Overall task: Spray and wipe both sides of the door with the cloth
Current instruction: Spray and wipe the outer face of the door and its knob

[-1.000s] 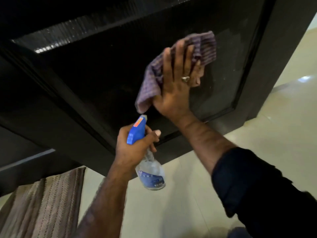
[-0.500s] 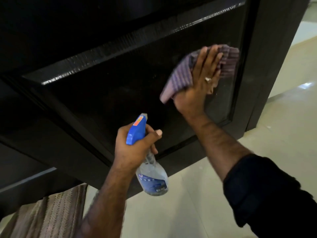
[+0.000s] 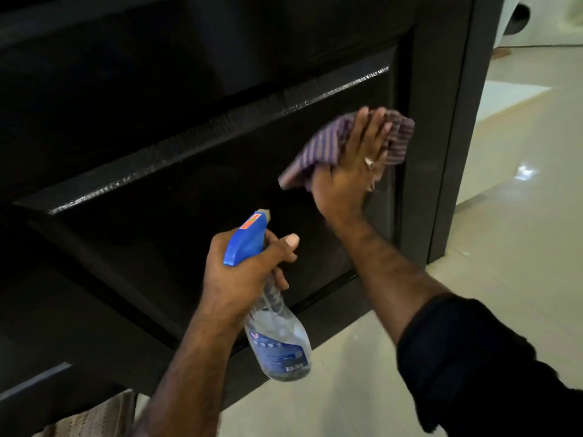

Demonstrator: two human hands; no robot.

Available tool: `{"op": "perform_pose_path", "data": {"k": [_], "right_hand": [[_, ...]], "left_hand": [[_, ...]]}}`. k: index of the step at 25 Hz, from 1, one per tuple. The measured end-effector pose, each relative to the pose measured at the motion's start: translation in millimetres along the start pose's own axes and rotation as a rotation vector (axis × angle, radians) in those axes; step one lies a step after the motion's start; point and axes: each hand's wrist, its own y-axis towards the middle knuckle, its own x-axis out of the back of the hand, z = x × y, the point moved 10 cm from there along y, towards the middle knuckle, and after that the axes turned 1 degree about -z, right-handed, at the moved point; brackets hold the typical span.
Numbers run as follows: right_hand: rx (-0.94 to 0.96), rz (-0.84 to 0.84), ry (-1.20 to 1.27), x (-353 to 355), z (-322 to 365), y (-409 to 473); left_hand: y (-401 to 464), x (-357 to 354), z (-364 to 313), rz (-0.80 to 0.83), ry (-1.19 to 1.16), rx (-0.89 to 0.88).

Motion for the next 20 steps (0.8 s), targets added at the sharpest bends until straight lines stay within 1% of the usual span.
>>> {"op": "perform_pose_path", "data": {"k": [1, 2, 3, 4, 5, 6, 7, 9, 10, 12, 14, 16, 17, 20], "right_hand": [[-0.041, -0.053, 0.042, 2.8, 26.1, 11.6], [0.040, -0.051, 0.043, 1.2, 49.5, 9.1], [0.222, 0.008, 0.011, -6.8, 60.0, -8.2], [0.414, 0.106, -0.027, -14.3, 56.0, -36.2], [0.545, 0.194, -0.050, -19.5, 35.3, -64.6], [0.596, 0.255, -0.078, -18.8, 1.1, -85.4], [0.552, 0.270, -0.110, -14.3, -36.3, -93.7], [0.343, 0.226, -0.150, -7.1, -81.1, -71.3], [0.242, 0.186, -0.133, -6.2, -83.4, -47.0], [0.075, 0.061, -0.028, 2.3, -53.1, 25.3], [0.082, -0.054, 0.015, 13.4, -8.3, 84.2], [0.161, -0.089, 0.000, 18.5, 2.2, 89.5], [0.182, -0.061, 0.000, 17.4, -11.2, 73.5], [0.067, 0.116, 0.030, 7.8, -88.2, -15.2]], "left_hand": [[2.3, 1.7, -2.9, -0.017, -0.027, -0.003], [4.2, 5.2, -5.4, -0.036, -0.051, -0.010], [6.6, 8.1, -6.6, -0.048, -0.066, -0.019], [7.9, 9.6, -6.9, -0.052, -0.068, -0.025], [7.9, 11.7, -5.9, -0.055, -0.048, -0.026], [7.3, 9.8, -4.1, -0.050, -0.015, -0.023], [6.0, 5.8, -0.9, -0.041, 0.010, -0.016], [5.5, -6.4, 7.4, -0.019, 0.008, 0.005], [7.1, -14.1, 10.8, -0.004, -0.003, 0.016], [13.2, -25.4, 14.4, 0.013, -0.024, 0.033], [21.7, -30.5, 12.3, 0.018, -0.038, 0.029], [30.5, -33.2, 4.7, 0.022, -0.032, 0.014], [35.0, -33.8, 1.0, 0.021, -0.021, 0.006], [43.0, -38.1, -5.9, 0.015, 0.018, -0.019]]}}
